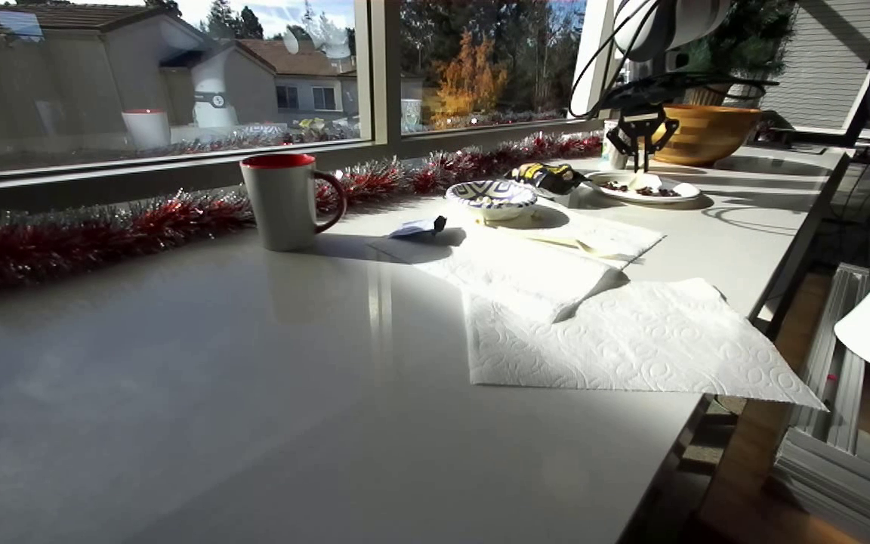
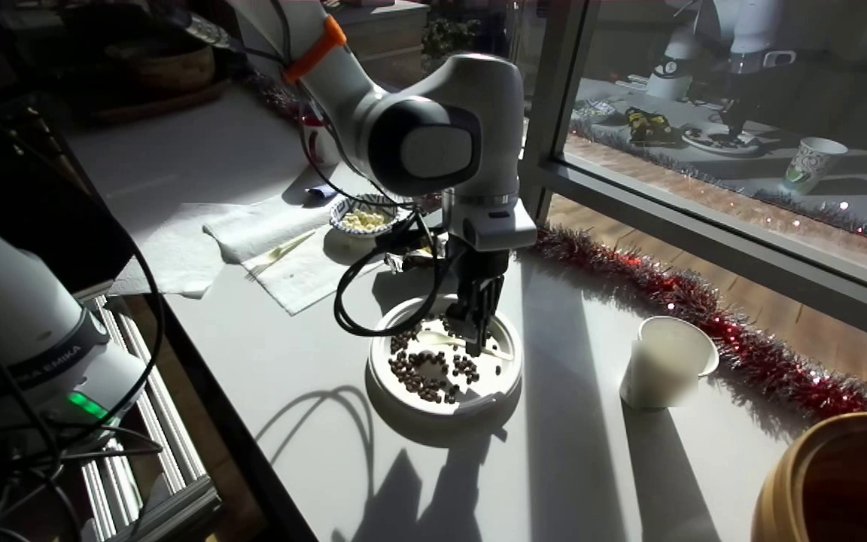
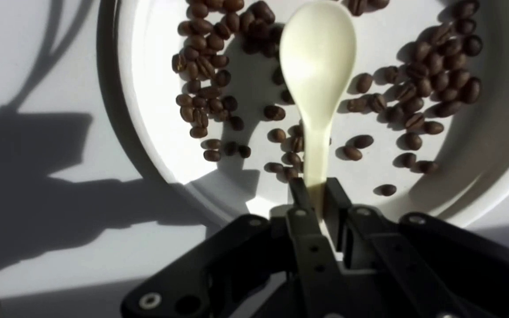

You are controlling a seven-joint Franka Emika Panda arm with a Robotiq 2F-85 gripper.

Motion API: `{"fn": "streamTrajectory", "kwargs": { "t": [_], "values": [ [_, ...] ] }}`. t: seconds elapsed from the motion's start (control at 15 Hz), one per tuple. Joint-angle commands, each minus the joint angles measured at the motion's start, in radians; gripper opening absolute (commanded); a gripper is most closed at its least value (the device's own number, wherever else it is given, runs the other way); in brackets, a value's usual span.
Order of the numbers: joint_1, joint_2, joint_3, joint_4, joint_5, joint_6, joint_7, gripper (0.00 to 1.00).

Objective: Use the white spoon to place some items from the white plate and place them in the bowl on the left.

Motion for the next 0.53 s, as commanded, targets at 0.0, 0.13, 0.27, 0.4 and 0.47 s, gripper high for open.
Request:
{"fn": "streamTrajectory", "kwargs": {
  "t": [0.0,0.13,0.27,0.4,0.47],
  "values": [
    [0.029,-0.009,-0.011,-0.026,-0.033,0.032,0.078,0.03],
    [0.042,-0.005,-0.014,-0.028,-0.041,0.036,0.113,0.03],
    [0.055,-0.003,-0.019,-0.030,-0.058,0.048,0.151,0.03],
    [0.070,-0.002,-0.030,-0.033,-0.094,0.063,0.196,0.03],
    [0.077,-0.003,-0.035,-0.035,-0.115,0.065,0.218,0.03]
  ]
}}
